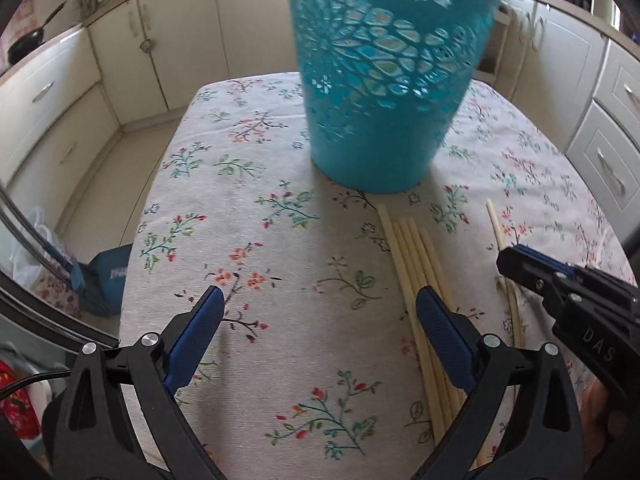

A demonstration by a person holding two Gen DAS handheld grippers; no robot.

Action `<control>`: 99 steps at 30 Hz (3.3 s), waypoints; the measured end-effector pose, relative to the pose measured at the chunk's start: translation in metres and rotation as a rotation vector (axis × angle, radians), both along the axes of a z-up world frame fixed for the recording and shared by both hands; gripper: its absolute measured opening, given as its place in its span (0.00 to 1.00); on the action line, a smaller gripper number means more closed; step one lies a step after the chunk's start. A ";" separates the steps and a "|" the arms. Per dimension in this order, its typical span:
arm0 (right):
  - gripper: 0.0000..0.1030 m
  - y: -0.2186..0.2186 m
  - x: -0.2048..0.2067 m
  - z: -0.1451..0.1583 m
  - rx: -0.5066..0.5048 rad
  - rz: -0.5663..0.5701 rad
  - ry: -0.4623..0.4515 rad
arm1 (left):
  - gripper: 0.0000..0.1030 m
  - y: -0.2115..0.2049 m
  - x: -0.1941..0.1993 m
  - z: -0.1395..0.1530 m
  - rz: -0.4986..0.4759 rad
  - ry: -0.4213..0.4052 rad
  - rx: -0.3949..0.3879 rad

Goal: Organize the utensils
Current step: 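Lower the left gripper to the bundle and grasp another chopstick, then raise the chopstick over the teal cup and release it with the left gripper, then move the right gripper down around a loose chopstick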

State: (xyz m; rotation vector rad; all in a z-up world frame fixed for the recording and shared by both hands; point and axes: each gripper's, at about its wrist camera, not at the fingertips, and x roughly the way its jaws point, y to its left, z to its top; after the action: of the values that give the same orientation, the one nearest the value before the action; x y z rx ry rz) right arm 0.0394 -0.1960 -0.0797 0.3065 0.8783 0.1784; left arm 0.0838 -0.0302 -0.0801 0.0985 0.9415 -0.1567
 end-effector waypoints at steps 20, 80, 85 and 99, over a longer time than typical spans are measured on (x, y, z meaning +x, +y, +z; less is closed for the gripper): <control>0.15 -0.001 0.000 -0.001 0.014 0.008 -0.003 | 0.68 -0.005 0.025 -0.001 0.048 0.013 0.023; 0.19 0.000 0.000 0.000 0.013 0.012 -0.013 | 0.06 0.006 0.077 0.167 0.097 -0.538 -0.241; 0.21 0.003 0.000 0.001 -0.001 0.020 -0.015 | 0.37 0.037 0.030 0.156 0.137 -0.542 -0.232; 0.21 0.006 0.000 0.001 -0.026 0.021 -0.018 | 0.62 0.057 0.002 0.029 0.150 -0.228 -0.104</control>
State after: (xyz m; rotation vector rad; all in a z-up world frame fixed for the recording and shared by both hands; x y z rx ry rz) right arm 0.0389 -0.1900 -0.0788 0.2712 0.8660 0.1893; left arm 0.0856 0.0263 -0.0508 -0.0496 0.7090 -0.0537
